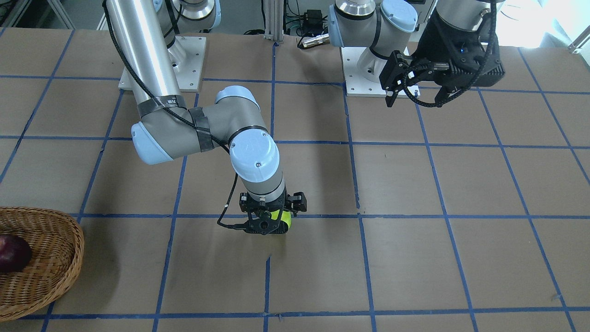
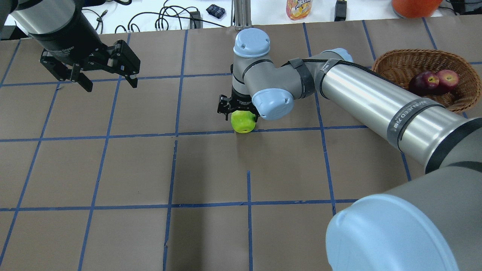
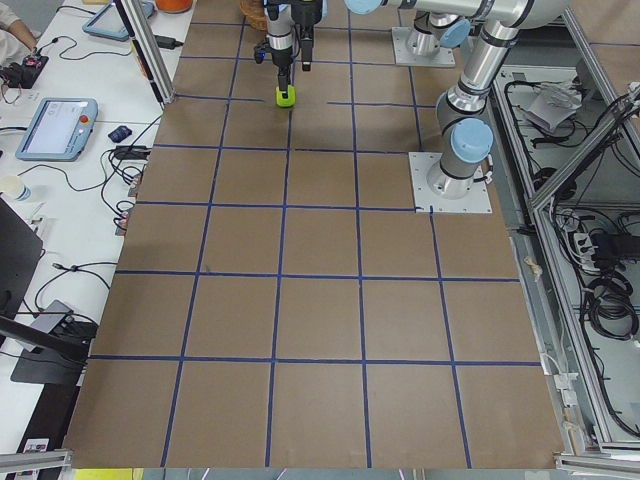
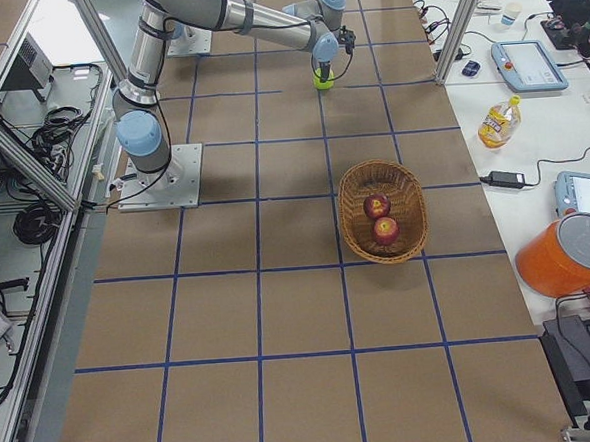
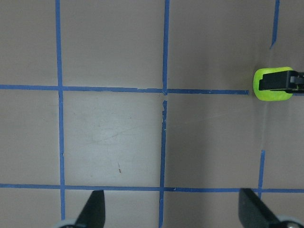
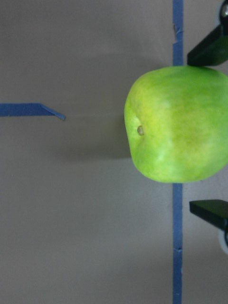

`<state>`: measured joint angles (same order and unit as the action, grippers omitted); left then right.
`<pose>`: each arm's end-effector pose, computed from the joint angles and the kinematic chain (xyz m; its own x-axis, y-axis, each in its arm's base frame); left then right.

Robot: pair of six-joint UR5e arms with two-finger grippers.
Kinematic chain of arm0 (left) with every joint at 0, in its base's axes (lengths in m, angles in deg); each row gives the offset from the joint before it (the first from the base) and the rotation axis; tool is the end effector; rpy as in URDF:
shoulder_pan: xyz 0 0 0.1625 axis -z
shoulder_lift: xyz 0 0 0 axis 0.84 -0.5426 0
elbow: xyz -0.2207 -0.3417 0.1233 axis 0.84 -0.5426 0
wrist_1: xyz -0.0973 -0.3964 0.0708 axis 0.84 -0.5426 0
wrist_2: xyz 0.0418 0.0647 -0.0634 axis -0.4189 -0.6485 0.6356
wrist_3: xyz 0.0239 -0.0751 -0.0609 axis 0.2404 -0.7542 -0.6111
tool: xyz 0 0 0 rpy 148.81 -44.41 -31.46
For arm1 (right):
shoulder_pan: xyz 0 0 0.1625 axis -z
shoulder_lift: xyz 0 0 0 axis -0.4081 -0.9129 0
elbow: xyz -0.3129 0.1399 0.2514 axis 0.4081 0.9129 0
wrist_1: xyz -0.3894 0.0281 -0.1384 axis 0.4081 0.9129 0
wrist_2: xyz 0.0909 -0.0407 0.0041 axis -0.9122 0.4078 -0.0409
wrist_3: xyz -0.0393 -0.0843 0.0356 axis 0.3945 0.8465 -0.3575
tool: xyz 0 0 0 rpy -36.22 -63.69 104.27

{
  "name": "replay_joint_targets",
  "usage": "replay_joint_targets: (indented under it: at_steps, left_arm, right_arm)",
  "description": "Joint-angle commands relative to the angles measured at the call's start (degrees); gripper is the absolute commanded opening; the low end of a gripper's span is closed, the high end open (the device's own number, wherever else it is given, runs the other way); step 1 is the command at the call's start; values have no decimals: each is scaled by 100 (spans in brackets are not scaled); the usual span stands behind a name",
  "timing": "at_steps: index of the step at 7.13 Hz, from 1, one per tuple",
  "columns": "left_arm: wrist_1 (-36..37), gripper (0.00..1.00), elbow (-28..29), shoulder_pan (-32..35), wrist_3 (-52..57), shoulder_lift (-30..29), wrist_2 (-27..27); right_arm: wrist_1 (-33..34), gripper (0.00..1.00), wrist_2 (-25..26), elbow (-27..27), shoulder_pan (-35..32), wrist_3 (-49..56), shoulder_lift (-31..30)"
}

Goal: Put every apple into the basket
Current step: 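Move the right gripper to the green apple and grasp it, then carry the green apple toward the basket with the right gripper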

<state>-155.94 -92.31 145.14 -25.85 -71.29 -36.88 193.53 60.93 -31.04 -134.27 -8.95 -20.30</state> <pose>-0.1179 -0.4823 0.5305 -0.9991 -0.0399 0.0139 -0.0401 0.9990 -0.0173 0.3693 -0.5775 0.2150 -0.9900 0.0466 -0.1330 0.0406 0.9981 0.0472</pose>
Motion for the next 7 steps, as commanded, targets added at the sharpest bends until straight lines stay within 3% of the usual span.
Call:
replay_joint_targets:
  at_steps: [1, 3, 5, 7]
  left_arm:
    - [-1, 100, 15, -2, -23, -17, 9]
    - [-1, 100, 41, -2, -14, -43, 9]
    - [-1, 100, 41, -2, -14, -44, 9]
    - [-1, 100, 41, -2, -23, -44, 9]
  right_arm:
    - [383, 100, 27, -2, -4, 5, 311]
    - [499, 1, 98, 24, 14, 14, 278]
    - [106, 0, 81, 234, 651, 23, -133]
    - [-1237, 0, 263, 506, 1888, 694, -783]
